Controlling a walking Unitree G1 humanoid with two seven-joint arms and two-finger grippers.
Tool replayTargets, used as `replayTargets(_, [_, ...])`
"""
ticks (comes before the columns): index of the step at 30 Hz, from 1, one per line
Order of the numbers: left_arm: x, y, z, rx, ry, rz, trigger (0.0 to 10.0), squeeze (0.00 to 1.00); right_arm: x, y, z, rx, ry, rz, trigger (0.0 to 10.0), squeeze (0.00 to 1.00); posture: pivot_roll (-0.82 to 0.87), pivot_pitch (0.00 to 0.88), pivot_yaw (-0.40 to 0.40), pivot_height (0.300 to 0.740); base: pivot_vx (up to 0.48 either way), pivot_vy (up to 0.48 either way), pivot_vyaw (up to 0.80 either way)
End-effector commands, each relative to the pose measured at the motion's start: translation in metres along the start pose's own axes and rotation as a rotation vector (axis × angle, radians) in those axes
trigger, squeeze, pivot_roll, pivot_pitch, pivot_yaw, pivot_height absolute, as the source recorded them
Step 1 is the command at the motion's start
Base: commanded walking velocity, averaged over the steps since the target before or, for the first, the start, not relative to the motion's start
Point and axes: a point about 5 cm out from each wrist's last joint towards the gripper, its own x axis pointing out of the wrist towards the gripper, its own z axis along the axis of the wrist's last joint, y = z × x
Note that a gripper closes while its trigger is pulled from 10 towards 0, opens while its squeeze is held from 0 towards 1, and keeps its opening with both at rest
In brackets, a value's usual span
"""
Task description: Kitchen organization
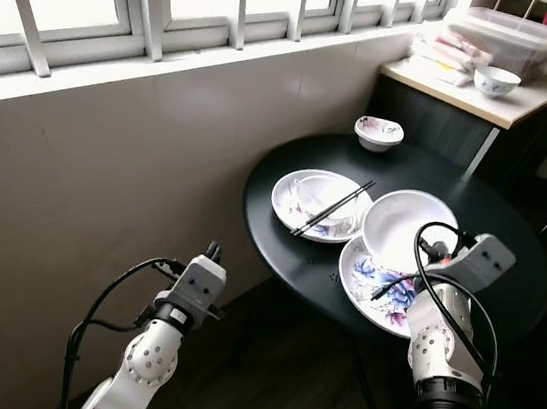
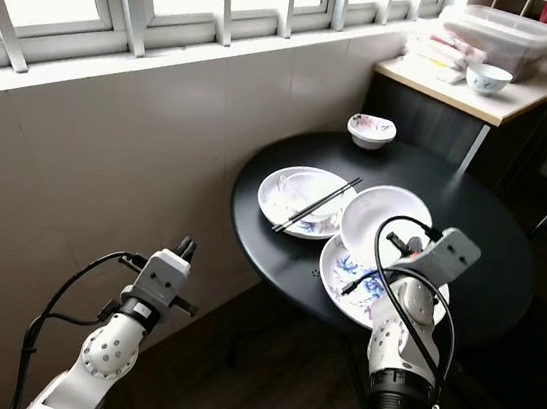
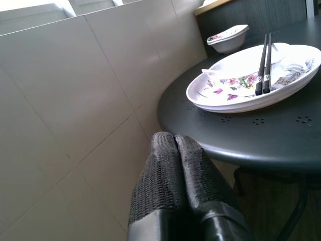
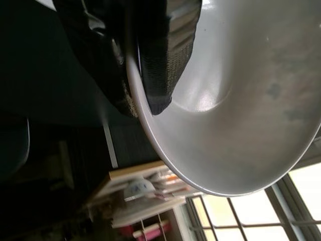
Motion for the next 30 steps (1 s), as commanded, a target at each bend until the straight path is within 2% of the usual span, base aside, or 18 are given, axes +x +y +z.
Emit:
replayTargets(1, [0.000, 0.001, -0.001, 0.012, -0.003, -0.004, 10.0, 0.00, -0.004, 0.014, 0.011, -0.043, -0.084, 0.096, 0.0, 0.00, -0.07, 0.000, -0.017, 0.740, 0.000, 0.000, 0.00])
replayTargets(3, [0.000, 0.001, -0.001, 0.013, -0.004, -0.003, 10.0, 0.00, -0.010, 0.030, 0.013, -0.073, -0.114, 0.207, 0.0, 0.00, -0.07, 0.000, -0.017, 0.740, 0.000, 0.000, 0.00])
replayTargets(4, [0.000, 0.001, -0.001, 0.014, -0.004, -0.001, 10.0, 0.00, -0.015, 0.042, 0.005, -0.082, -0.083, 0.316, 0.0, 0.00, -0.07, 0.000, -0.016, 0.740, 0.000, 0.000, 0.00])
replayTargets(6, [0.000, 0.001, -0.001, 0.014, -0.004, -0.001, 10.0, 0.00, -0.015, 0.042, 0.005, -0.082, -0.083, 0.316, 0.0, 0.00, -0.07, 0.000, -0.016, 0.740, 0.000, 0.000, 0.00])
replayTargets(7, [0.000, 0.001, -0.001, 0.014, -0.003, 0.002, 10.0, 0.00, -0.023, 0.053, -0.005, -0.071, -0.029, 0.426, 0.0, 0.00, -0.07, 0.000, -0.016, 0.740, 0.000, 0.000, 0.00])
replayTargets(9, [-0.001, 0.005, -0.002, 0.019, 0.004, 0.024, 10.0, 0.00, -0.044, 0.067, -0.026, -0.119, 0.051, 0.614, 0.0, 0.00, -0.06, 0.000, -0.020, 0.740, 0.000, 0.000, 0.24])
replayTargets(12, [-0.004, 0.010, -0.005, 0.026, 0.018, 0.053, 10.0, 0.00, -0.061, 0.073, -0.035, -0.197, 0.049, 0.749, 0.0, 0.00, -0.06, 0.000, -0.021, 0.740, 0.000, 0.000, 0.69])
replayTargets(15, [-0.005, 0.011, -0.006, 0.028, 0.024, 0.060, 10.0, 0.00, -0.064, 0.075, -0.036, -0.222, 0.039, 0.785, 0.0, 0.00, -0.06, 0.000, -0.021, 0.740, 0.000, 0.000, 0.80])
replayTargets(16, [-0.007, 0.014, -0.010, 0.034, 0.044, 0.083, 10.0, 0.00, -0.075, 0.078, -0.042, -0.264, 0.050, 0.887, 0.0, 0.00, -0.06, 0.000, -0.022, 0.740, 0.000, 0.000, 0.80])
replayTargets(18, [-0.007, 0.014, -0.010, 0.034, 0.044, 0.083, 10.0, 0.00, -0.075, 0.078, -0.042, -0.264, 0.050, 0.887, 0.0, 0.00, -0.06, 0.000, -0.022, 0.740, 0.000, 0.000, 0.80])
replayTargets(19, [-0.007, 0.015, -0.012, 0.040, 0.055, 0.097, 10.0, 0.00, -0.079, 0.079, -0.046, -0.283, 0.064, 0.926, 0.0, 0.00, -0.06, 0.000, -0.024, 0.740, 0.000, 0.000, 0.80])
replayTargets(22, [-0.008, 0.024, -0.017, 0.066, 0.093, 0.157, 10.0, 0.00, -0.087, 0.074, -0.055, -0.382, 0.084, 1.002, 0.0, 0.00, -0.06, 0.000, -0.025, 0.740, 0.000, 0.000, 0.80])
replayTargets(26, [-0.012, 0.033, -0.026, 0.093, 0.150, 0.210, 10.0, 0.00, -0.091, 0.070, -0.061, -0.448, 0.087, 1.029, 0.0, 0.00, -0.06, 0.000, -0.024, 0.740, 0.000, 0.000, 0.80])
replayTargets(30, [-0.015, 0.038, -0.028, 0.107, 0.159, 0.229, 10.0, 0.00, -0.095, 0.067, -0.066, -0.497, 0.083, 1.051, 0.0, 0.00, -0.06, 0.000, -0.023, 0.740, 0.000, 0.000, 0.80])
